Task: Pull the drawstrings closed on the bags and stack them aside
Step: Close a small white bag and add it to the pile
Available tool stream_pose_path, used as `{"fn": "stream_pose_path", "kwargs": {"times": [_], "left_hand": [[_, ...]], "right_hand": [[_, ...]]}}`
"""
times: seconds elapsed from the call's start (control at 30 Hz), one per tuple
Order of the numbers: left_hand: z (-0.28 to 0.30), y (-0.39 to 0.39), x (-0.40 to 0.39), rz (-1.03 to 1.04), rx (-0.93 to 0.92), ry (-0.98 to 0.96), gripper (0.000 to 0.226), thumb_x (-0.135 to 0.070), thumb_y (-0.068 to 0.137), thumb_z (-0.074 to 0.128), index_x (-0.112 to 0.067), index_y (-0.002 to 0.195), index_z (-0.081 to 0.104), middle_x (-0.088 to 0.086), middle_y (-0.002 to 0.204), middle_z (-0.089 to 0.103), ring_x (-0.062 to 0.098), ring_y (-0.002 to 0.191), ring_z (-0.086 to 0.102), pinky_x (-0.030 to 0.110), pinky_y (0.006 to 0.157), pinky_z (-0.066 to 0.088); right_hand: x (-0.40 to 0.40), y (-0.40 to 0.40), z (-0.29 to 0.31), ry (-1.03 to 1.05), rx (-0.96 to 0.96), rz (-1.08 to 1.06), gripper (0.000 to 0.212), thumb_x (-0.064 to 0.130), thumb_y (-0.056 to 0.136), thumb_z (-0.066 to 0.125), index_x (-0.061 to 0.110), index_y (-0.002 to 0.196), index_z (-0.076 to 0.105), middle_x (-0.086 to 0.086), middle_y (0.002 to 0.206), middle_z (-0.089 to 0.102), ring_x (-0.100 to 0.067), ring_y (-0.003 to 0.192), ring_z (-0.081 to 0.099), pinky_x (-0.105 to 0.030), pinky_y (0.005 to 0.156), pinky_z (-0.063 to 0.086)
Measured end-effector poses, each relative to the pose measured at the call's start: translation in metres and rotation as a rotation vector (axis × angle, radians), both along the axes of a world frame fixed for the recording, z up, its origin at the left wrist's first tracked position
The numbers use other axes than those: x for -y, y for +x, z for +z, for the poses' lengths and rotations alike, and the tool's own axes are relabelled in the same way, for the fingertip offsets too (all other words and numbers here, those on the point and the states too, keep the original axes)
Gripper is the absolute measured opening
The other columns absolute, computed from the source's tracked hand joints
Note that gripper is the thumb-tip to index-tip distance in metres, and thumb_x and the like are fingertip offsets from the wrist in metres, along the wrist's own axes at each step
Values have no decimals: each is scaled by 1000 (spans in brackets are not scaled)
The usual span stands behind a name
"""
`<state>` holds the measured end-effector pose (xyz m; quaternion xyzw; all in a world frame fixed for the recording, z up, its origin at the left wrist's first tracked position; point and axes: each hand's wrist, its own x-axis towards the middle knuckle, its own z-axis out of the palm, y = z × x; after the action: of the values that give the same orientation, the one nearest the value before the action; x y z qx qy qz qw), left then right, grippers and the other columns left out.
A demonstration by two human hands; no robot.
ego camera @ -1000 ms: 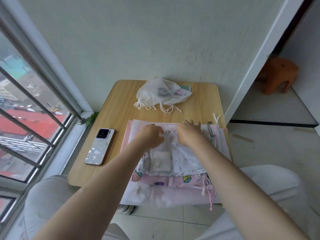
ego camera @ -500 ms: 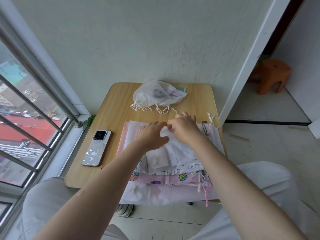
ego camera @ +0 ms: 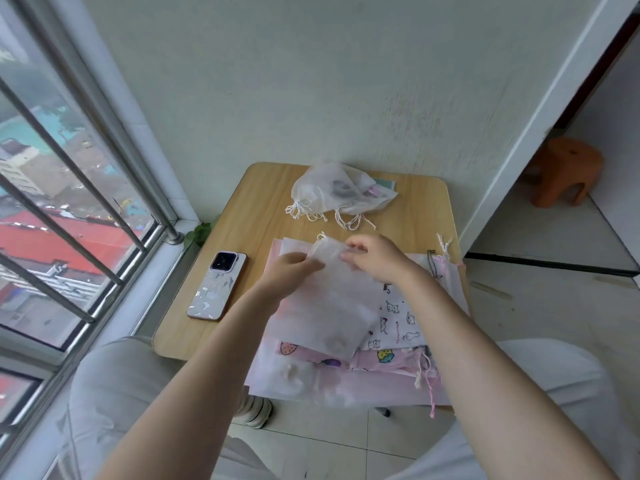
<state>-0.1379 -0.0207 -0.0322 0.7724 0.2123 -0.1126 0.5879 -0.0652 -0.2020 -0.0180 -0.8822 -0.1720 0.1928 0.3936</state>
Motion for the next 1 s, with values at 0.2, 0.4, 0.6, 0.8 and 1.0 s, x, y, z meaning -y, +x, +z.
{"fn": "stream_pose_path", "kwargs": {"times": [0.2, 0.4, 0.6, 0.8, 1.0], "left_hand": [[1, -4, -21, 213, 112, -181, 33, -50, 83, 63, -21, 84, 79, -1, 95, 74, 20, 90, 65, 35, 89, 49], [-8, -5, -46, 602, 241, -972, 34, -20, 102, 39, -10, 74, 54, 9, 75, 69, 25, 75, 71, 36, 87, 51], [-29, -14, -50, 790, 271, -1201, 37, -22, 103, 36, -11, 70, 48, 2, 58, 45, 18, 52, 49, 36, 76, 51], [-38, -23, -52, 817, 277, -1142, 35, -30, 103, 39, -11, 78, 54, -6, 49, 29, 8, 37, 23, 17, 40, 25], [-44, -31, -44, 654, 175, -683, 34, -33, 102, 40, -12, 82, 58, -7, 46, 23, 7, 37, 17, 17, 37, 13]], "right_hand": [[-44, -16, 0, 9, -38, 135, 5, 33, 85, 71, 28, 86, 72, -4, 91, 69, -20, 84, 63, -30, 69, 47], [-41, -20, -5, 28, 5, -20, 30, 47, 84, 70, 18, 93, 68, 25, 79, 54, 7, 77, 52, -16, 63, 40], [-24, -25, -20, 32, -13, -237, 56, 53, 96, 44, 5, 83, 69, -7, 72, 66, -26, 78, 63, -33, 73, 49], [-9, -29, -36, -21, -99, -319, 44, 36, 91, 48, 9, 59, 63, 10, 41, 48, -14, 47, 42, -25, 53, 34], [-6, -33, -51, 532, -425, -460, 39, 23, 93, 54, 20, 60, 34, 4, 52, 30, -18, 54, 31, -31, 58, 31]]}}
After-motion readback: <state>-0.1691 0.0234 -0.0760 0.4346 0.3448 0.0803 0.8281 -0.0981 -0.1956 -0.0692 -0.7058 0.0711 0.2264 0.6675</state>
